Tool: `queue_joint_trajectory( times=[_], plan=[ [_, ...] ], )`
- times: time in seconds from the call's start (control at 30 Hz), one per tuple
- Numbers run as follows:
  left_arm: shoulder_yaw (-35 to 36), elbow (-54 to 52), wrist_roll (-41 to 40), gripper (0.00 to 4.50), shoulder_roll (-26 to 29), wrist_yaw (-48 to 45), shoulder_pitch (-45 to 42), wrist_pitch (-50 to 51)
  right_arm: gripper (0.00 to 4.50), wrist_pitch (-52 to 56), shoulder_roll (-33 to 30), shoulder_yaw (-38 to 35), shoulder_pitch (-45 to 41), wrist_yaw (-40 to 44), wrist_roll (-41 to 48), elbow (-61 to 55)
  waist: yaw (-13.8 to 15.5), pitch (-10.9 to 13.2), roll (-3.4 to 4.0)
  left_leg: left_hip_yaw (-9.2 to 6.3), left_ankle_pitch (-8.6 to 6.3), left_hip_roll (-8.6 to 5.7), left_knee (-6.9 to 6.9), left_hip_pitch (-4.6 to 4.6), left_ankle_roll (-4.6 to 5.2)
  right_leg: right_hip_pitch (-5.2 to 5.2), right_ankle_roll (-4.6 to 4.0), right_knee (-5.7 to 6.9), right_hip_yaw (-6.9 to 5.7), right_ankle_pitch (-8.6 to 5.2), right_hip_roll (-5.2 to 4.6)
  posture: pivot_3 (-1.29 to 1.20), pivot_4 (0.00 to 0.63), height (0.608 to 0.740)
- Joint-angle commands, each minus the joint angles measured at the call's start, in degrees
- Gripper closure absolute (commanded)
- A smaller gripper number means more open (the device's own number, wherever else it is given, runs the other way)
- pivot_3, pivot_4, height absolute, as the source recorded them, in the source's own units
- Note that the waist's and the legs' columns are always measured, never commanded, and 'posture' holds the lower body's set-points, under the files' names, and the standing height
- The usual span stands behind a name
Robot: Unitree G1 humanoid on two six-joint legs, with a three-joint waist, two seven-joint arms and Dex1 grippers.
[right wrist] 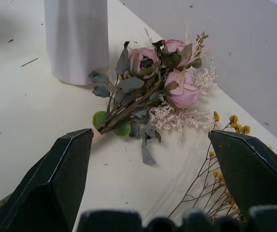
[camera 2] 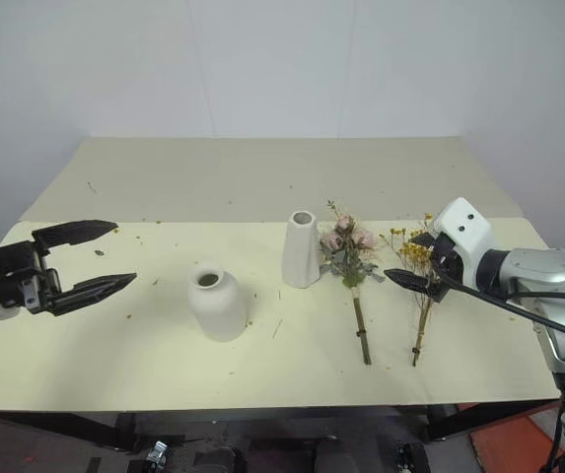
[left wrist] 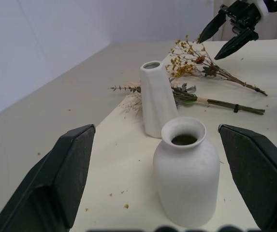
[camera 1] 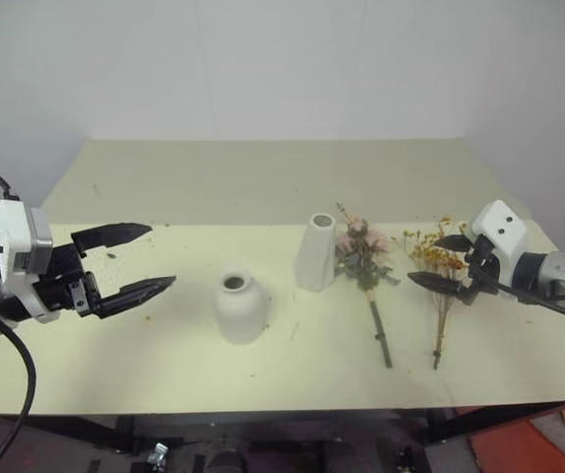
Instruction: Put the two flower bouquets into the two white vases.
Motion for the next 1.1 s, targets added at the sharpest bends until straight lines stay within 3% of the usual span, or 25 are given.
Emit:
queue_joint_trajectory(
  times=[0.03,0.23,0.4,0.5,0.67,0.9,1.1],
  plan=[
    [0.19,0.49,0.08,0.05,1.13,-0.6,-1.38,-0.94,0.0,0.71,-0.89,-0.99,-1.01,-0.74,-0.39,-1.3,-0.09,0.0,0.0,0.0,0.0,0.0,0.0,0.0,0.0,0.0,0.0,-0.01,0.0,0.0,0.0,0.0,0.15,0.74],
    [-0.65,1.88,0.57,0.05,1.5,-0.82,-3.78,-0.96,0.0,5.81,-1.48,-0.6,-3.02,-2.29,-0.17,-1.51,-0.07,0.0,0.0,0.0,0.0,0.0,0.0,0.01,0.0,0.01,0.0,0.02,0.0,0.0,0.0,0.0,0.15,0.74],
    [-4.37,5.78,1.65,0.05,3.24,-3.25,-10.02,-1.67,0.0,34.97,-1.68,4.56,-21.16,-4.95,3.68,5.19,-0.53,0.03,0.05,0.0,0.01,0.0,0.03,0.02,0.0,-0.05,-0.05,0.07,0.02,0.05,0.02,0.0,0.15,0.74],
    [-8.34,9.05,3.04,0.05,3.4,-5.09,-15.96,-2.7,0.0,41.41,-5.24,11.83,-28.47,-2.29,2.59,11.38,-0.08,0.05,0.08,-0.03,0.0,0.02,-0.02,-0.03,0.01,-0.08,-0.08,0.02,-0.03,0.02,0.05,0.0,0.15,0.74],
    [-14.79,14.07,4.92,0.05,1.56,-8.23,-25.77,-4.25,0.0,43.16,-9.97,28.49,-36.87,6.48,-0.78,21.5,0.73,0.06,0.08,-0.01,-0.04,-0.1,0.02,-0.27,0.06,-0.13,-0.01,-0.19,-0.06,0.01,-0.1,0.0,0.15,0.74],
    [-19.25,17.68,6.66,0.05,-2.73,-10.17,-31.63,-6.07,0.0,39.92,-7.35,41.17,-44.12,14.46,-7.56,38.53,0.49,0.11,0.14,-0.02,-0.04,-0.11,0.02,-0.36,0.08,-0.31,-0.02,-0.03,-0.06,0.02,-0.09,0.0,0.15,0.74],
    [-19.98,17.51,6.95,0.05,-4.23,-10.78,-32.32,-6.11,0.0,37.77,-3.7,47.35,-46.87,20.14,-12.81,47.33,-0.51,0.12,0.16,-0.03,-0.04,-0.12,0.07,-0.36,0.08,-0.31,0.01,0.04,-0.05,0.03,-0.09,0.0,0.15,0.74]
  ],
)
